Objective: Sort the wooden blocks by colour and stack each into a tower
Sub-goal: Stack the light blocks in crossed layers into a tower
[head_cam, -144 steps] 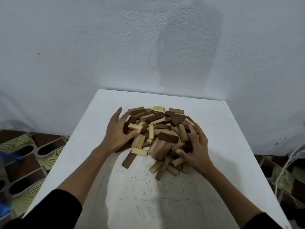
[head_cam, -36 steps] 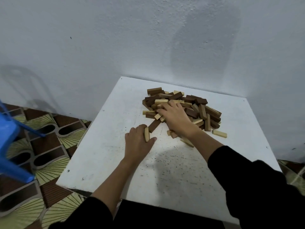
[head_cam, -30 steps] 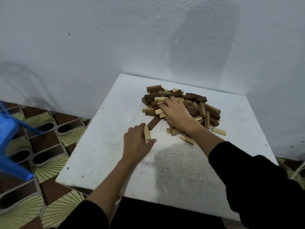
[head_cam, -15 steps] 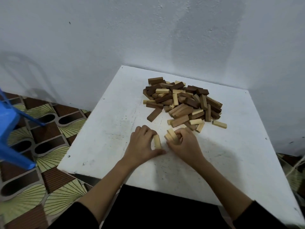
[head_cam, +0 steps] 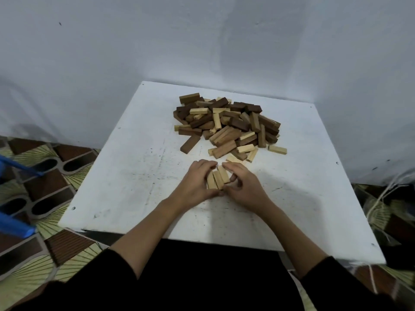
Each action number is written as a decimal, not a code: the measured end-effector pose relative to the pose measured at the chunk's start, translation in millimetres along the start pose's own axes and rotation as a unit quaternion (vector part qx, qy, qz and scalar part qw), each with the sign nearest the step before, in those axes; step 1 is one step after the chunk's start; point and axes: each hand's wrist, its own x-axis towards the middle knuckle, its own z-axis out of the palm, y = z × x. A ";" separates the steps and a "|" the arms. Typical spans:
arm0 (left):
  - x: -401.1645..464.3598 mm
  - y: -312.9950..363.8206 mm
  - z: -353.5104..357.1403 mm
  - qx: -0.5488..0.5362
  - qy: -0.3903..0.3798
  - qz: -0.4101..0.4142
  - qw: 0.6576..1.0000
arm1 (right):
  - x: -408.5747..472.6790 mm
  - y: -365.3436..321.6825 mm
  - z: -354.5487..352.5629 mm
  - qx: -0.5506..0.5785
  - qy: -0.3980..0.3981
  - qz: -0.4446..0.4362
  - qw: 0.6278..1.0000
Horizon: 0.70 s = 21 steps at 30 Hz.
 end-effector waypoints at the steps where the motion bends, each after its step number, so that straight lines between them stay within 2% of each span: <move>1: 1.8 -0.1 2.5 -0.007 -0.001 0.008 1.000 | -2.4 2.5 -1.4 0.009 0.004 -0.009 1.000; 12: -4.2 -4.2 7.8 -0.030 -0.031 0.060 0.997 | -20.1 12.1 -2.9 0.076 0.014 -0.010 0.997; 21: -14.4 0.6 10.2 -0.082 -0.025 0.052 0.995 | -33.1 12.9 1.2 0.089 0.011 -0.032 0.995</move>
